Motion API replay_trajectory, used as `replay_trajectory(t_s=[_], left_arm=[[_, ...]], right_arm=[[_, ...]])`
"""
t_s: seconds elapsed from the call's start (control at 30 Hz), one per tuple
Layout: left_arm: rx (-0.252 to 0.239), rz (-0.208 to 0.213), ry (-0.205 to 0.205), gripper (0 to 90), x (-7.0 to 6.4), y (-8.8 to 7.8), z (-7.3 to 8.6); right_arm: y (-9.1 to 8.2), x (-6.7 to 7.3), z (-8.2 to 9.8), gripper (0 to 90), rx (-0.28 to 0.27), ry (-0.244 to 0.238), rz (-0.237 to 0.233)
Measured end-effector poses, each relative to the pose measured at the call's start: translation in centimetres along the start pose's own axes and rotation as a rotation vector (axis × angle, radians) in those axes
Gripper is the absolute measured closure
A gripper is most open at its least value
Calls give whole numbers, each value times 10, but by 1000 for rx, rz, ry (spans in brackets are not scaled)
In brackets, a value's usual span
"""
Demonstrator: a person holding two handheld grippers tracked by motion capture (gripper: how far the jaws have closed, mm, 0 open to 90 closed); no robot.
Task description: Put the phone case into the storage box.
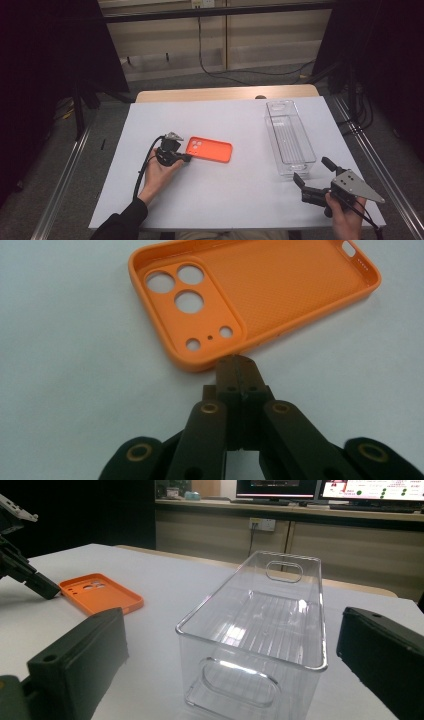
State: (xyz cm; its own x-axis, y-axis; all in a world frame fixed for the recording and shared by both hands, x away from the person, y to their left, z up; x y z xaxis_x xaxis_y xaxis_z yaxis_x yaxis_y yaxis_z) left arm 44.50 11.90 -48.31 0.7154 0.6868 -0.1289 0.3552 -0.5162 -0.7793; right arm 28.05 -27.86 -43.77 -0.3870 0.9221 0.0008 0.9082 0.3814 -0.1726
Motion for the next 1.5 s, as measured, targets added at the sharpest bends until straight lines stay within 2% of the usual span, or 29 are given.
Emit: replay_trajectory(t_s=[0.07,0.1,0.43,0.63,0.77,1.5], left_arm=[[1,-12,-4,900,0,0,0],[3,0,-4,900,0,0,-1],[11,4,-11,900,2,1,-3],[14,-19,-10,900,6,3,-7],[10,-20,-30,900,9,5,-9],[-5,-64,-32,900,17,14,-22]], right_arm=[[0,0,0,0,-1,-1,0],[0,0,0,0,0,0,0],[0,0,0,0,-1,1,2],[-1,-1,0,0,2,1,3],[0,-1,0,0,2,1,4],[0,-1,0,0,3,-1,3]])
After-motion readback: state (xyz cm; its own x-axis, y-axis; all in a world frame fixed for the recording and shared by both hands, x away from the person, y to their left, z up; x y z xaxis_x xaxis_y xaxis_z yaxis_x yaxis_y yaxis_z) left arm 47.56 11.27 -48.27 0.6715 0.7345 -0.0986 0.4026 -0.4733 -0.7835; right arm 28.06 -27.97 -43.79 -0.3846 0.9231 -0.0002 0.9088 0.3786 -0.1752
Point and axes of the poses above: each handheld gripper's, and its own axes: y roughly forward along the jaws, z roughly out of its underside, x roughly to its left, the point moved 5 cm from there along y, roughly forward along the jaws, and after that the axes turned 3 degrees about -z, right-handed, at the moved point
